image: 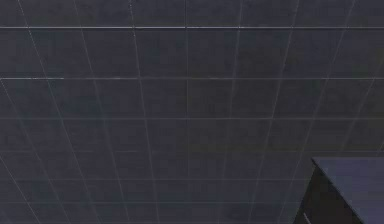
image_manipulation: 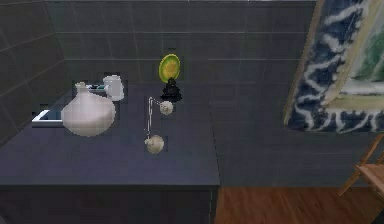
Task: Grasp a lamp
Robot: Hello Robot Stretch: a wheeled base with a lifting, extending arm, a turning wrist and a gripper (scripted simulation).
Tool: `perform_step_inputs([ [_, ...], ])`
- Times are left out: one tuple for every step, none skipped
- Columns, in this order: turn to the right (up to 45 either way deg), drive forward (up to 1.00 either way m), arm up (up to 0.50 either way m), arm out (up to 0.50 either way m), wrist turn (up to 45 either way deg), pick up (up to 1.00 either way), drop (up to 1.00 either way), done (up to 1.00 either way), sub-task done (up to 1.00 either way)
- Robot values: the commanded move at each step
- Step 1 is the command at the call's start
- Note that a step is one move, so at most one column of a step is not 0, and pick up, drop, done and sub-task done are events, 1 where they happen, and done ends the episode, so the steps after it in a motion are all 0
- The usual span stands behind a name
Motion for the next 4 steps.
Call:
perform_step_inputs([
  [0.0, 0.00, 0.50, 0.00, 0.0, 0.00, 0.00, 0.00, 0.00],
  [0.0, 0.00, 0.38, 0.00, 0.0, 0.00, 0.00, 0.00, 0.00],
  [0.0, 0.00, 0.00, 0.22, 0.0, 0.00, 0.00, 0.00, 0.00],
  [0.0, 0.00, 0.00, 0.00, 45.0, 0.00, 0.00, 0.00, 0.00],
])
